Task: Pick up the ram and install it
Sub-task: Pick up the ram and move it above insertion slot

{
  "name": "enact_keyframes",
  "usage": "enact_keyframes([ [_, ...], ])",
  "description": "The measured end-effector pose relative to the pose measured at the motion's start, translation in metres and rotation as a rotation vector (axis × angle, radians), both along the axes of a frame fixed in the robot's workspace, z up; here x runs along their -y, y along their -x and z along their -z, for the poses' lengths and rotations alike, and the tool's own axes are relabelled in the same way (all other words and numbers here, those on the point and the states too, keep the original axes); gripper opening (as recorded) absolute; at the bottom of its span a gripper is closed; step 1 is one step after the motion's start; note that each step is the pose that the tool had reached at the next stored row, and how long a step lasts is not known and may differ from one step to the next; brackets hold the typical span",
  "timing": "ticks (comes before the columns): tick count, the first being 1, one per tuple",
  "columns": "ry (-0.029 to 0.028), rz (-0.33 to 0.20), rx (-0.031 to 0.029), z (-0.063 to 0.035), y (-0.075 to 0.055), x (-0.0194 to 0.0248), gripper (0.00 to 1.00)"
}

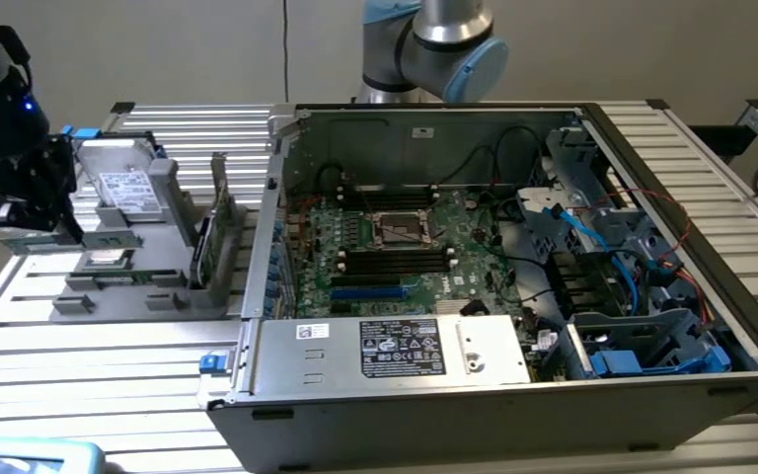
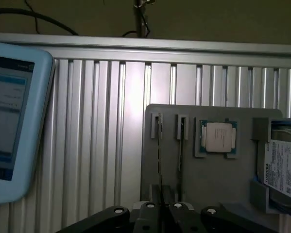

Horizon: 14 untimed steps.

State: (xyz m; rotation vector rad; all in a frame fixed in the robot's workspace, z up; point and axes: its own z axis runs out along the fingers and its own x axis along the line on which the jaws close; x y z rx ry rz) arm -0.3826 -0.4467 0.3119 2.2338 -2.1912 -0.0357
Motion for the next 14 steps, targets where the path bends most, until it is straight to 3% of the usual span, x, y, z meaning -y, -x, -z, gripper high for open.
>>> enact_keyframes([
  [7, 0.005, 0.011, -0.0046, -0.0296, -0.003, 0.0007, 0.13],
  [14, 0.0079, 0.016, -0.015, -0.0587, -0.009, 0.0036, 0.13],
])
